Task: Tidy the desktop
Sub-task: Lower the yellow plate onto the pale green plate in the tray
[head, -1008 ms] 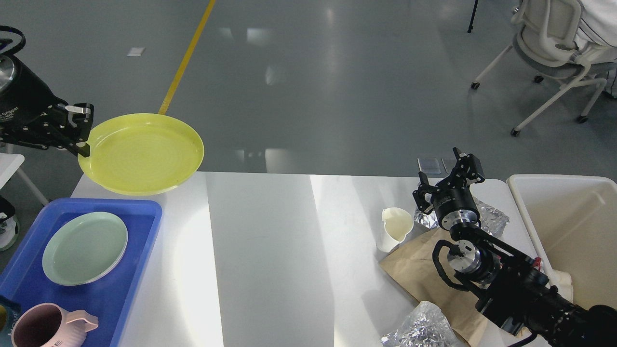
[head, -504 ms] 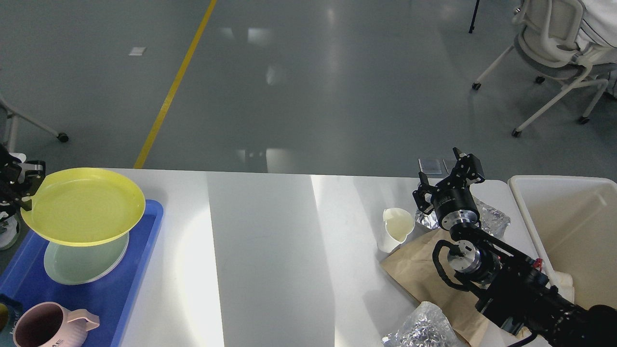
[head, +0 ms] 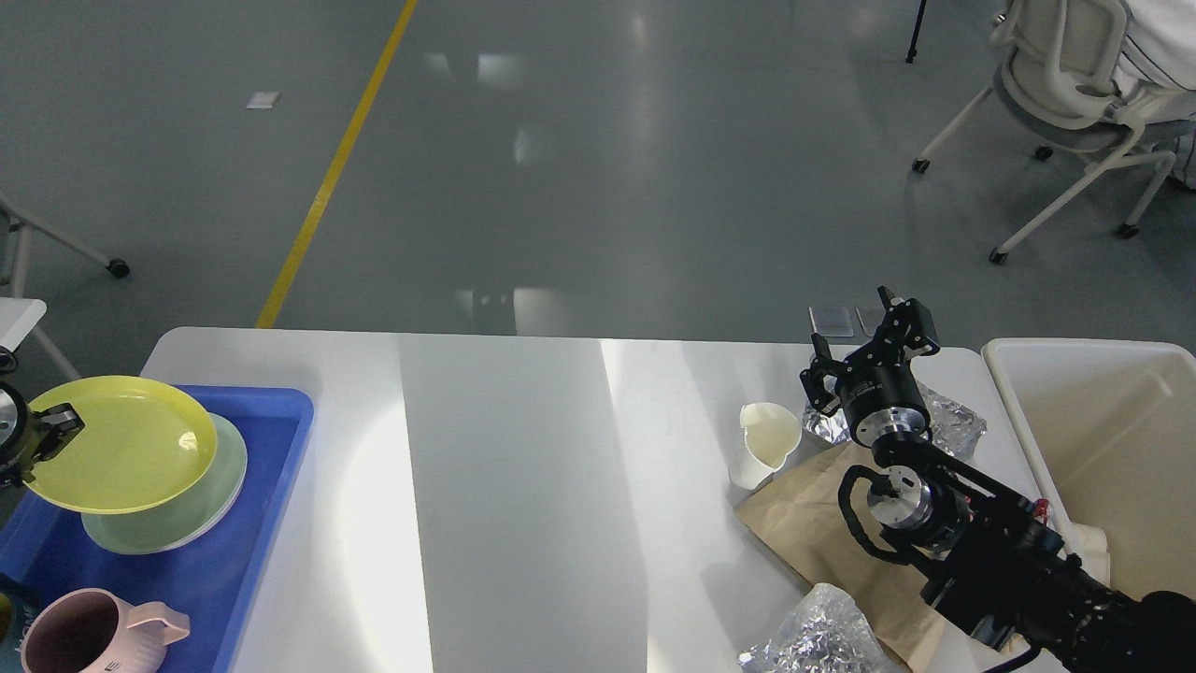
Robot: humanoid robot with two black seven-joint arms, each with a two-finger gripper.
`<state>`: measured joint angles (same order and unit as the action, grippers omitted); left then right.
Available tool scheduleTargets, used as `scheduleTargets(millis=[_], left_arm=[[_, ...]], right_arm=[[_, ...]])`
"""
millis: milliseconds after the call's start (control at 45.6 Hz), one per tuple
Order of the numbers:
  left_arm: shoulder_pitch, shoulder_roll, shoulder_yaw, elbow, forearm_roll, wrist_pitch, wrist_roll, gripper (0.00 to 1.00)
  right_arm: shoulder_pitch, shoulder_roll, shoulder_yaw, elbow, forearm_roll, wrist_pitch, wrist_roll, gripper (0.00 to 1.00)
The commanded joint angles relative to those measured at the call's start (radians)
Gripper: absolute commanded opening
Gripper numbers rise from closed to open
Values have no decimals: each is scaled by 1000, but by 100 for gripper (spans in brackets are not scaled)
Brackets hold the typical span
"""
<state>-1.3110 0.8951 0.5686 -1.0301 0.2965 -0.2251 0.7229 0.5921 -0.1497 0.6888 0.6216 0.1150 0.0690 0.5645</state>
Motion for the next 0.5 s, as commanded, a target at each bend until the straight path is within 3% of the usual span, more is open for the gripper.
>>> scheduleTargets(millis=[0, 153, 482], left_arm=[[70, -39, -1, 12, -13, 165, -11, 1], [111, -67, -1, 19, -16, 210, -57, 1], [164, -131, -3, 19, -60, 319, -60, 2]], right_arm=[[0, 1, 0, 0, 2, 0, 0, 100], [0, 1, 0, 0, 0, 0, 0, 100], [0, 1, 0, 0, 0, 0, 0, 100]])
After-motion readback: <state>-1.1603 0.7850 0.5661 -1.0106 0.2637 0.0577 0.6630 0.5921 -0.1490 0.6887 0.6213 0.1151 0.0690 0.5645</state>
